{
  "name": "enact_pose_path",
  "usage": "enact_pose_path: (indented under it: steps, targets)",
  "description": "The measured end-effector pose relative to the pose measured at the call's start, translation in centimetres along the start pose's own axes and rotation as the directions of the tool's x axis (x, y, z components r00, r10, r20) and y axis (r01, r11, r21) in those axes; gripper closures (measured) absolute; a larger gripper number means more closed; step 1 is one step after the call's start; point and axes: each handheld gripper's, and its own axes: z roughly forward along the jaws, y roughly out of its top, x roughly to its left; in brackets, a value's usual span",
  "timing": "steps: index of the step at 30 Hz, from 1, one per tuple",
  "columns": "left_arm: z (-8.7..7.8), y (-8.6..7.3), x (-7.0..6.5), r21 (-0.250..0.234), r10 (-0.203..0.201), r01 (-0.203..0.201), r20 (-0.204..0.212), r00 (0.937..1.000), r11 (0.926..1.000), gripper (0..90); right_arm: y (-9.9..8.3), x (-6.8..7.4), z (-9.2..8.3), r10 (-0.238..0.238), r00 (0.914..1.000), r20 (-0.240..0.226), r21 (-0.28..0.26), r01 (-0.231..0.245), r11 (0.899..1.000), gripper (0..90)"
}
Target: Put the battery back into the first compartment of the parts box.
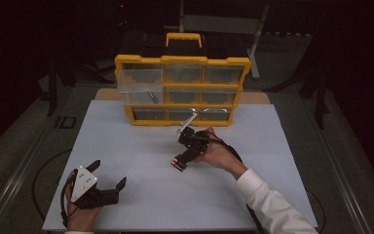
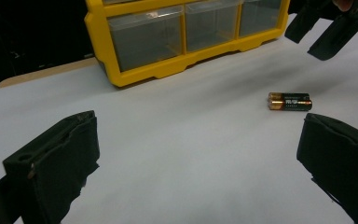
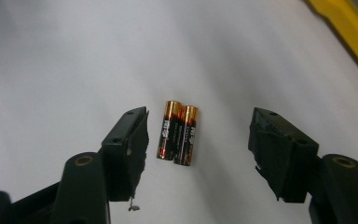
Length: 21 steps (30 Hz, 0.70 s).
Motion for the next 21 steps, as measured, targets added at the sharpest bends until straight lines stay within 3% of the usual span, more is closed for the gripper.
enact_pose_path:
  steps: [18,21]
  targets:
    - [0.0,0.0,0.0,0.002,0.002,-0.002,0.0,1.0,1.0,0.0,-0.9,-0.3,3.2,-0.009,0.9996,-0.026,0.088,0.011,0.996,55.6]
    - [0.0,0.0,0.0,0.002,0.002,-0.002,0.0,1.0,1.0,0.0,-1.0,-0.4,3.7,0.015,0.9994,-0.031,0.109,-0.011,0.994,58.6]
